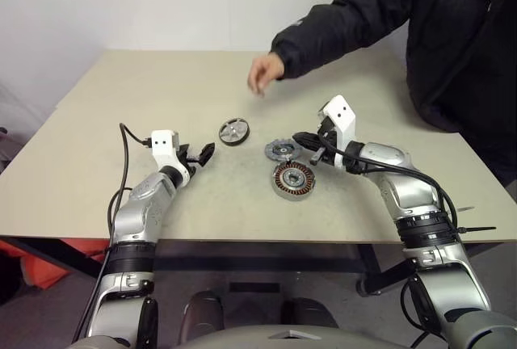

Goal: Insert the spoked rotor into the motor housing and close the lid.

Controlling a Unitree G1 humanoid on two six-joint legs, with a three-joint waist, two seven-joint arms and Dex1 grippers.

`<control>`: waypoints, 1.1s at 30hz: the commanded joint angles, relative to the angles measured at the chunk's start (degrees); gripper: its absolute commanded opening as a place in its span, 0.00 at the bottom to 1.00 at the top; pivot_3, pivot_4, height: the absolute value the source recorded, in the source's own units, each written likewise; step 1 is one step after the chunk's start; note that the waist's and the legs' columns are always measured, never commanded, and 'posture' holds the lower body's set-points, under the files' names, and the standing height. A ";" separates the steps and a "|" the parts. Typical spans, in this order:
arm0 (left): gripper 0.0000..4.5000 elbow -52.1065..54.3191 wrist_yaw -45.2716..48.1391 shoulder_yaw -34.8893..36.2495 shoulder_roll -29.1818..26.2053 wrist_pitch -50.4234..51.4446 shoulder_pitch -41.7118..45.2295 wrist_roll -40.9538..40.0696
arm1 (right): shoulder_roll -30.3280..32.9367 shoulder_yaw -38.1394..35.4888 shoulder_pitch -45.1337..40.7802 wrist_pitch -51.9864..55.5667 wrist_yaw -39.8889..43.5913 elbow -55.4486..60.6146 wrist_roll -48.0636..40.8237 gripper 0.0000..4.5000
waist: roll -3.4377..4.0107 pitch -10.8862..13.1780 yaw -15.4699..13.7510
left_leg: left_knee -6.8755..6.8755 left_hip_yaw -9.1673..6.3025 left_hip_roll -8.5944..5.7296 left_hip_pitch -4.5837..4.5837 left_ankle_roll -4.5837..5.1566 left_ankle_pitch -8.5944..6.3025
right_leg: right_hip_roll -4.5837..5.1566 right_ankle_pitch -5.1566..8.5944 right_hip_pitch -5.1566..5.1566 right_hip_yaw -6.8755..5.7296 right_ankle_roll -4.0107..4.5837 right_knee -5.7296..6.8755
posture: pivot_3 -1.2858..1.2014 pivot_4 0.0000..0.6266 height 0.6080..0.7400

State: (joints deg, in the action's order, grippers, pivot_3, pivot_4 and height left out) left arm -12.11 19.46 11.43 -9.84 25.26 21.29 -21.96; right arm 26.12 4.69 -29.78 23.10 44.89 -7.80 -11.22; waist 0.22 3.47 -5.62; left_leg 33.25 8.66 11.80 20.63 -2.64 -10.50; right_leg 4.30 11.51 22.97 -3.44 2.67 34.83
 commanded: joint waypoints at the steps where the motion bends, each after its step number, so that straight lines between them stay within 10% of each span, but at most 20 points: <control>1: 1.00 0.12 -0.22 0.70 0.15 0.07 1.96 -1.00 | 0.23 -1.10 -0.61 -1.04 -0.31 1.39 -0.32 0.01 | 0.00 0.00 -0.01 | 0.00 0.00 0.00 0.00 0.00 0.00 | 0.00 0.00 0.00 0.00 0.00 0.00 | 0.52 0.00 1.00; 33: 1.00 -0.68 0.83 0.92 -1.62 -1.65 2.01 -0.84 | 1.62 1.03 -0.09 -2.00 4.77 3.31 -0.59 0.01 | 0.00 0.00 0.00 | 0.01 0.00 0.01 0.02 0.02 -0.01 | 0.00 0.00 0.01 0.00 0.00 -0.01 | 0.52 0.00 1.00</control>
State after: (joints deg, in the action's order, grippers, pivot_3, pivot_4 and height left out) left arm -13.74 19.75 11.75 -10.90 24.83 22.02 -22.46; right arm 26.33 5.07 -29.71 22.10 46.63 -8.57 -10.49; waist 0.22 3.47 -5.62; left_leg 33.26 8.66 11.80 20.65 -2.61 -10.51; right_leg 4.30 11.52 22.98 -3.45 2.66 34.82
